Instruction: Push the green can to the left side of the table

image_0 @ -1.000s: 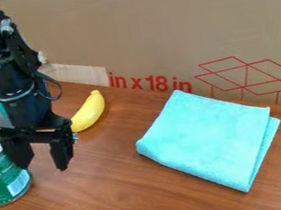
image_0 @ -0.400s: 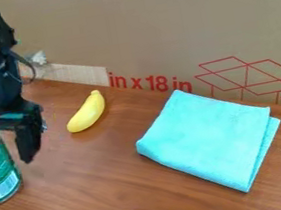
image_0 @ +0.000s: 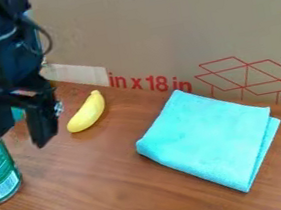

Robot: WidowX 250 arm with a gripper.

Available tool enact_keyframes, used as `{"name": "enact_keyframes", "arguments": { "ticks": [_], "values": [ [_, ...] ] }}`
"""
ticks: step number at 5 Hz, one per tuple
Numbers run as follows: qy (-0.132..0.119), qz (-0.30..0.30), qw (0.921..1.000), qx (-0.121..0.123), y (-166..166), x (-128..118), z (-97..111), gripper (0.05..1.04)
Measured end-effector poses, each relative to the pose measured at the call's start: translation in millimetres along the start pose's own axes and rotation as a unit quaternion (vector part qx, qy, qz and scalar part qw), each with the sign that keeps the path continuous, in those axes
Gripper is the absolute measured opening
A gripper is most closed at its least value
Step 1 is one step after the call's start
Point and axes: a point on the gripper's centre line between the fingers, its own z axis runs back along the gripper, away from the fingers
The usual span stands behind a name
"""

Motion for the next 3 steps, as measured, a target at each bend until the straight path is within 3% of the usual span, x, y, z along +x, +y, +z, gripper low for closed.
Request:
{"name": "enact_keyframes", "arguments": {
  "ticks": [1,2,3],
  "values": [
    [-0.015,-0.03,0.9994,-0.009,-22.9,4.5,4.2,1.0],
    [-0.002,-0.072,0.9964,-0.045,-68.1,28.8,-11.5,1.0],
    [0.001,-0.076,0.996,-0.048,-73.7,28.2,-11.9,1.0]
  ]
}}
